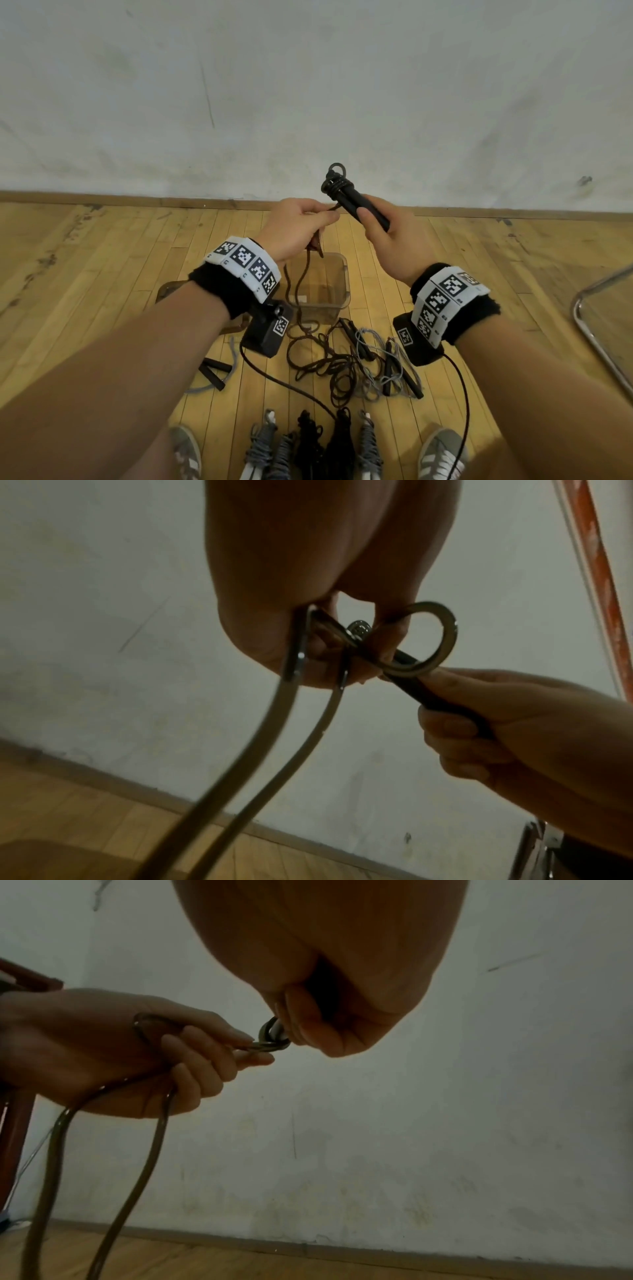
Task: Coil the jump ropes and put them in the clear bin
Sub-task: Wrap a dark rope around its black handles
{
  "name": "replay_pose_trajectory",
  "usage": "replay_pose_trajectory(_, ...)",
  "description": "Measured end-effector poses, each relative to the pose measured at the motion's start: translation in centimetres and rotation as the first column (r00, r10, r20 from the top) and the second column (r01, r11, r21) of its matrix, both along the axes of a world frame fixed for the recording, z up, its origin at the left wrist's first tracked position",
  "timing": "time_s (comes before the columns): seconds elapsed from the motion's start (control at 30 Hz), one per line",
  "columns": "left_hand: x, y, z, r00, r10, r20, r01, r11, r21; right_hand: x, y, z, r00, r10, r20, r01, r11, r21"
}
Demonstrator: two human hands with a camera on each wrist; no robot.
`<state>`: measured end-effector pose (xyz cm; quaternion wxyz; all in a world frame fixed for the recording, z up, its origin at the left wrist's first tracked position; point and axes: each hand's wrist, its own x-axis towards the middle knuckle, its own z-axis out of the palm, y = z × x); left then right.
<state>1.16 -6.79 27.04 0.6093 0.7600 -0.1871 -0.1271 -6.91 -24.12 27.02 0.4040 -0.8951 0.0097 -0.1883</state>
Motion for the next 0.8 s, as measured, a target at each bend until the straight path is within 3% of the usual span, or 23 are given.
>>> replay_pose_trajectory(0.2,-0.4,-0.2,0.3,0.958,-0.085,-0.275,0.043,0.987,-0.156,0.3,-0.2,-0.3,0.990,-0.142,0.002,0.141,0.978,-0.156)
replay_pose_trajectory(0.3,-0.9,-0.5,0.5,0.952,-0.129,-0.278,0.060,0.968,-0.243,0.4,-0.3,-0.4,0.986,-0.166,0.012,0.164,0.961,-0.222)
replay_pose_trajectory(0.57,-1.6,-1.4,0.7,0.915,0.014,-0.404,-0.146,0.943,-0.298,0.2,0.4,-0.7,0.986,-0.165,-0.024,0.144,0.918,-0.369)
replay_pose_trajectory(0.8,-1.3,-1.4,0.1,0.936,0.195,-0.292,-0.267,0.936,-0.231,-0.1,1.3,-1.9,0.996,-0.082,-0.024,0.060,0.875,-0.481)
